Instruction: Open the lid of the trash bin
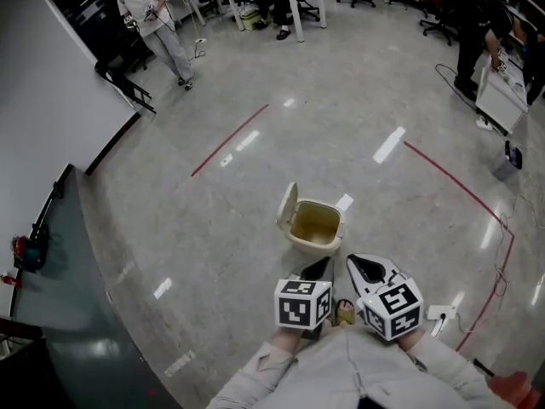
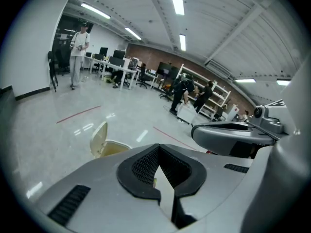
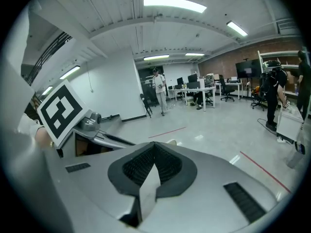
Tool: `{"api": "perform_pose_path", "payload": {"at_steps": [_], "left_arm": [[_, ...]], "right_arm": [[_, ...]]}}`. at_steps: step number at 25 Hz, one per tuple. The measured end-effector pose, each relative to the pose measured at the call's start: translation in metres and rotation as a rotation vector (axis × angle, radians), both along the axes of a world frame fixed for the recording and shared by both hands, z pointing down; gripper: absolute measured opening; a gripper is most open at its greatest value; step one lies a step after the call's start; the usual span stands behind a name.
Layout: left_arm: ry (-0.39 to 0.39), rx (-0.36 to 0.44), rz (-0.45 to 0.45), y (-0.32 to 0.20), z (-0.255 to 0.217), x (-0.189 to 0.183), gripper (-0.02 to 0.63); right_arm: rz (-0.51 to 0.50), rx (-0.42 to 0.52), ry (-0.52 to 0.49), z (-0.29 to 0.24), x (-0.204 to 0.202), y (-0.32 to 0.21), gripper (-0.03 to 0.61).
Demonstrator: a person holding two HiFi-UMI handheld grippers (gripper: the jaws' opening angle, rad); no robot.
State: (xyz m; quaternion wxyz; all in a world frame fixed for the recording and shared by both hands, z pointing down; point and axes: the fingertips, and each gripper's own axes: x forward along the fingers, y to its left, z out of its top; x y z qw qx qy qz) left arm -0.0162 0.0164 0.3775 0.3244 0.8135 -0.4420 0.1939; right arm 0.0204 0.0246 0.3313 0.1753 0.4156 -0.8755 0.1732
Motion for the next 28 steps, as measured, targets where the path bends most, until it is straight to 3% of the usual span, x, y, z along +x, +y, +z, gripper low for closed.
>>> {"api": "perform_pose_path", "payload": {"at_steps": [28], "left_arm": [[-0.010, 0.050, -0.022, -0.033, -0.007, 0.000, 0.005]], "right_arm": [[-0.043, 0.054, 0.008, -0.001, -0.001, -0.031, 0.003]]}}
